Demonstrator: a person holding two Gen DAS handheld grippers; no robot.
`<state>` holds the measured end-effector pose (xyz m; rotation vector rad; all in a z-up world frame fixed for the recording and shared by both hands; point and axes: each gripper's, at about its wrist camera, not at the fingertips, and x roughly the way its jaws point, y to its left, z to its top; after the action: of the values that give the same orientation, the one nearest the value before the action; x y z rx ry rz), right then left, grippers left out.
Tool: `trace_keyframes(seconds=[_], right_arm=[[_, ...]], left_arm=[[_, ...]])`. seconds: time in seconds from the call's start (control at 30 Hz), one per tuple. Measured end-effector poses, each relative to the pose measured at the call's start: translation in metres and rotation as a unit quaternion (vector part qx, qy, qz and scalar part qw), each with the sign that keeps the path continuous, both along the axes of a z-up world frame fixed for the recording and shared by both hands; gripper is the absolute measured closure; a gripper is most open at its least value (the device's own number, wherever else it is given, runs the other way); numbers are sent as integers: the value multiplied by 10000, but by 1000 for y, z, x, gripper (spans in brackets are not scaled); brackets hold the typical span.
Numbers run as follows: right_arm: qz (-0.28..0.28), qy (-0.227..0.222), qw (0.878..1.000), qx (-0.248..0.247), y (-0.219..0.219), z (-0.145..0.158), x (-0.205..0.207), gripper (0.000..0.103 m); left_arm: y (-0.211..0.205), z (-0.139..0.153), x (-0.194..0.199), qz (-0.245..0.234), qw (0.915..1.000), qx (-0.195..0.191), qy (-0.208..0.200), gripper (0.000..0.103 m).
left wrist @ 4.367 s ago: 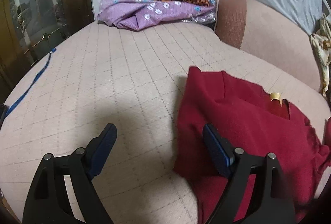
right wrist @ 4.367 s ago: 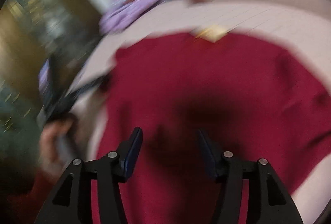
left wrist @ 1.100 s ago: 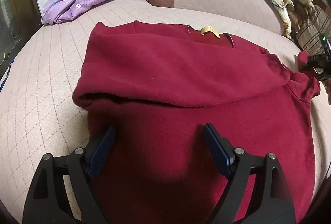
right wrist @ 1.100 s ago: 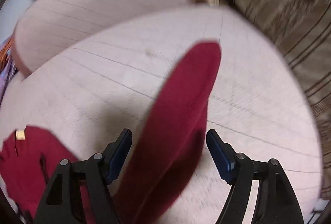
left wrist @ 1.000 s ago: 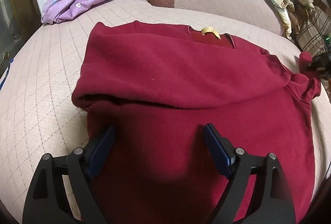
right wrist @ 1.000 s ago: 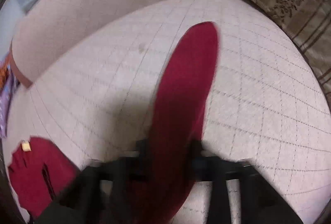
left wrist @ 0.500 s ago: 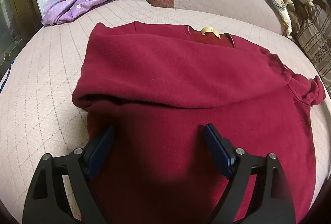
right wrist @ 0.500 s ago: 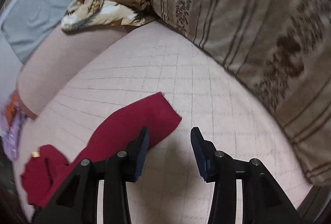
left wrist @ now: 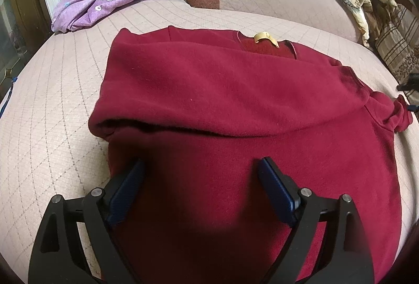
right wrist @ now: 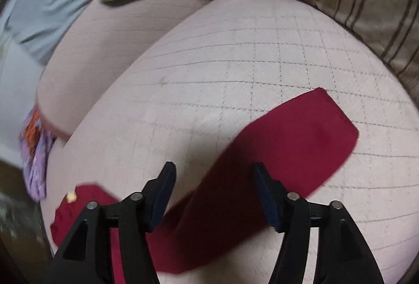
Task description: Fold small clothes
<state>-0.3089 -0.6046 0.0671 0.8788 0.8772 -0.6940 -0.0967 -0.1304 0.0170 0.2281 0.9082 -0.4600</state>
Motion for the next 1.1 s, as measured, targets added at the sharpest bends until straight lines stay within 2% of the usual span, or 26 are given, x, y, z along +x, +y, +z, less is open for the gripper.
trace_keyframes(seconds=[0.03,0.1,0.13,0.17,0.27,0.37,0.43,0.5,0.63,0.73,0.8,0.9,1.0,1.1], right_arm=[[-34,254,9997,26,-3,-10,7,33],[128,561,9983,-48,-5,-21,17,52],[131,702,9965,-426,-1,-16,18,82],[234,747,9944,-711,3,-10,19,97],[485,276,9946,-878,13,12,13,97],[913,-355,9878,-1214,37,53,10,97],[1370,-881,9778,-1322,61,88,17,97],[1914,-1314,9630,-1367,89,115,29,97],[2966,-1806,9284,-1323,154,149,71,97],[3744,-2044,8987,-1019,205,150,106,97],[4081,-2017,8847,-1005,235,144,126,97],[4468,-1844,8707,-911,273,123,156,97],[4717,-1586,8641,-760,301,94,175,97],[4847,-1230,8637,-632,324,51,188,97]], left_arm=[[0,0,0,-1,10000,-11,8,13],[1,1,1,1,10000,-48,32,13],[2,2,2,6,10000,-85,42,13],[3,3,2,19,9999,-126,54,13],[11,12,5,149,9988,-453,61,13],[27,25,9,351,9947,-962,15,13],[34,31,12,464,9921,-1167,-40,13],[39,35,13,578,9912,-1181,-163,13],[46,35,18,699,9901,-1209,-147,13],[49,36,18,741,9893,-1245,-181,13],[50,38,19,745,9891,-1241,-253,13],[51,39,18,746,9895,-1205,-300,13],[51,38,19,734,9898,-1188,-284,13],[49,36,21,724,9905,-1141,-252,13]])
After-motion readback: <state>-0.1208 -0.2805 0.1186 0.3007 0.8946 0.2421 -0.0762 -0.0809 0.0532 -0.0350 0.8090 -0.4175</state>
